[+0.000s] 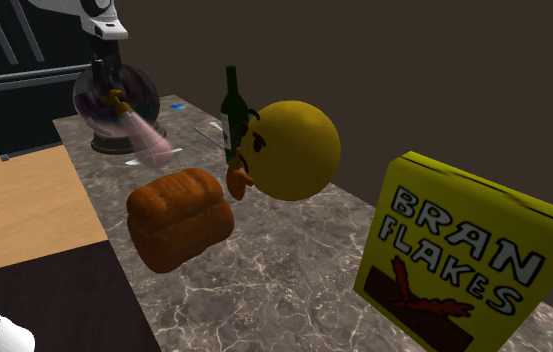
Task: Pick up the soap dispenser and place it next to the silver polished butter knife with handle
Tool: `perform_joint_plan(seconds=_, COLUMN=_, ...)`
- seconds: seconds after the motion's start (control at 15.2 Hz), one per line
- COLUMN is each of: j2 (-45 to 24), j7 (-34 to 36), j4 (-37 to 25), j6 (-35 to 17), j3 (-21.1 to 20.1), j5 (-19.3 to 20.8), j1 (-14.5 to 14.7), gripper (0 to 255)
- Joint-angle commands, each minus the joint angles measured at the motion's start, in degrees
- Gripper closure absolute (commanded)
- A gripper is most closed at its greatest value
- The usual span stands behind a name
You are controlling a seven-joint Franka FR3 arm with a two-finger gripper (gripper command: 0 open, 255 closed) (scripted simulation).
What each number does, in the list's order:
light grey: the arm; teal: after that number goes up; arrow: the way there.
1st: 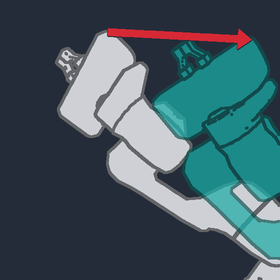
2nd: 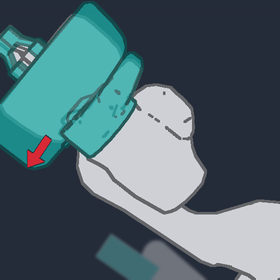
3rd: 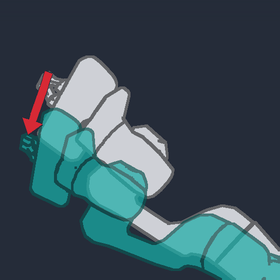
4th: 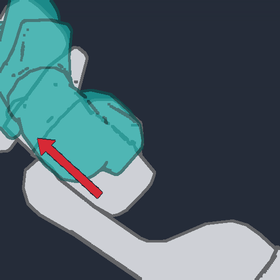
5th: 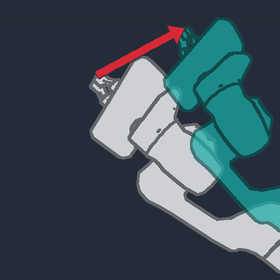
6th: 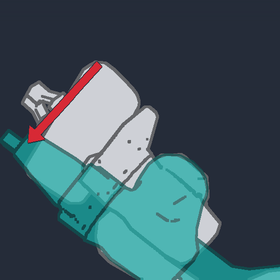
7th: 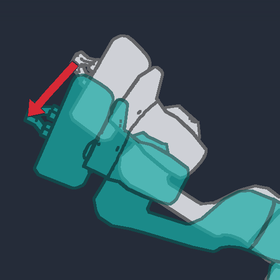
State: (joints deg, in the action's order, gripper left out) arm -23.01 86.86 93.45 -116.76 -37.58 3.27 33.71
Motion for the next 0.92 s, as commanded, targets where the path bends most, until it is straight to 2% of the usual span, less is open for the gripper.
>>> perform_joint_plan(seconds=0.0, j2=-0.8, j7=0.3, j4=0.9, j6=-2.1, j3=0.0, j5=-0.1, j1=0.2, gripper=0)
perform_joint_plan(seconds=0.4, j2=-2.7, j7=1.0, j4=2.6, j6=-5.6, j3=0.5, j5=1.0, j1=1.2, gripper=0)
perform_joint_plan(seconds=0.86, j2=-2.7, j7=1.0, j4=2.6, j6=-5.5, j3=0.5, j5=1.0, j1=1.2, gripper=0)
